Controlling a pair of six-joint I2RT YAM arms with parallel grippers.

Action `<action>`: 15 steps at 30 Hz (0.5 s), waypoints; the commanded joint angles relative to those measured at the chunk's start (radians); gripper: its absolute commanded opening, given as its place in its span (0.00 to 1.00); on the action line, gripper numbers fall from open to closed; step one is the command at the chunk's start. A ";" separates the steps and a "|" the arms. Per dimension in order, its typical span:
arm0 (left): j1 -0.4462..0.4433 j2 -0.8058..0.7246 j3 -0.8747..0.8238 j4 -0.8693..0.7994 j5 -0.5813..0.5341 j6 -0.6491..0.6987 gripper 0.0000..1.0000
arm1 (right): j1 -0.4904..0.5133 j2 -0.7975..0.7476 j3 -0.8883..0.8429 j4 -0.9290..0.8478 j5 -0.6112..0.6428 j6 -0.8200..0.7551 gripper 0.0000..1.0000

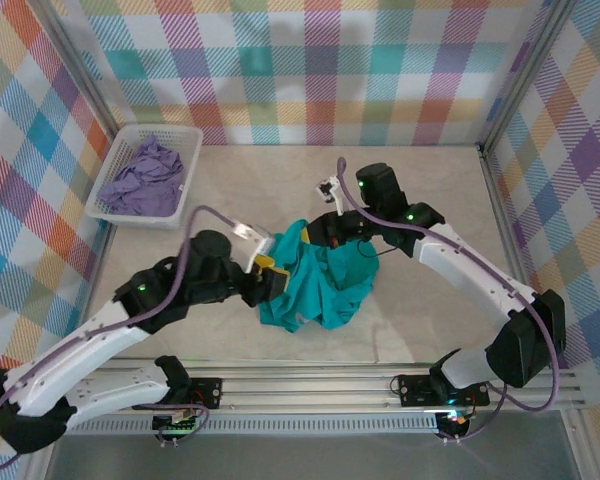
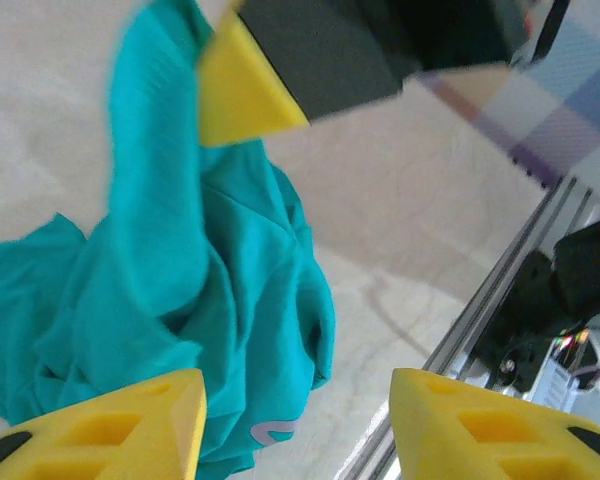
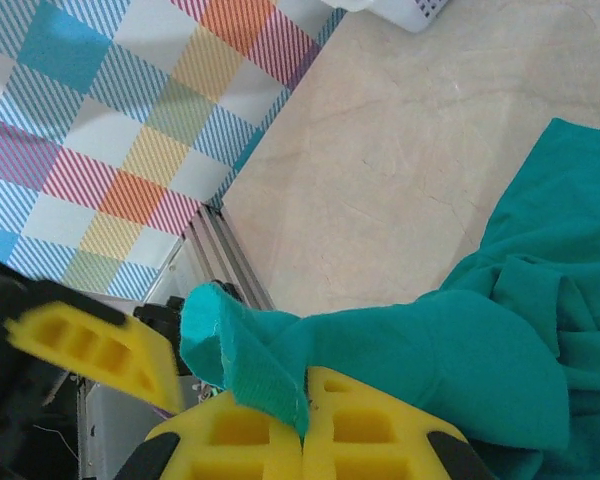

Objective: Fold the inside-out t-shirt

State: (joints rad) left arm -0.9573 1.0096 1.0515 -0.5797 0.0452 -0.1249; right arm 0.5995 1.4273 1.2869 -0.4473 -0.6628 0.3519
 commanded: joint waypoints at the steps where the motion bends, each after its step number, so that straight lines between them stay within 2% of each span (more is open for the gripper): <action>1: -0.023 0.071 0.060 0.032 -0.089 0.033 0.52 | -0.009 0.010 0.031 -0.041 -0.015 0.016 0.00; 3: -0.019 0.117 0.079 0.028 -0.131 0.038 0.51 | -0.013 0.007 0.025 -0.041 -0.024 0.015 0.00; 6: 0.025 0.166 0.091 0.025 -0.129 0.020 0.50 | -0.025 -0.006 0.010 -0.033 -0.040 0.013 0.00; 10: 0.107 0.172 0.061 0.078 0.001 -0.013 0.49 | -0.044 -0.023 -0.008 -0.022 -0.063 0.007 0.00; 15: 0.147 0.220 0.056 0.109 0.129 -0.011 0.48 | -0.050 -0.031 -0.020 0.001 -0.088 0.010 0.00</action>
State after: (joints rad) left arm -0.8272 1.2007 1.1061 -0.5148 0.0692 -0.1234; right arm 0.5556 1.4273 1.2804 -0.4706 -0.7021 0.3592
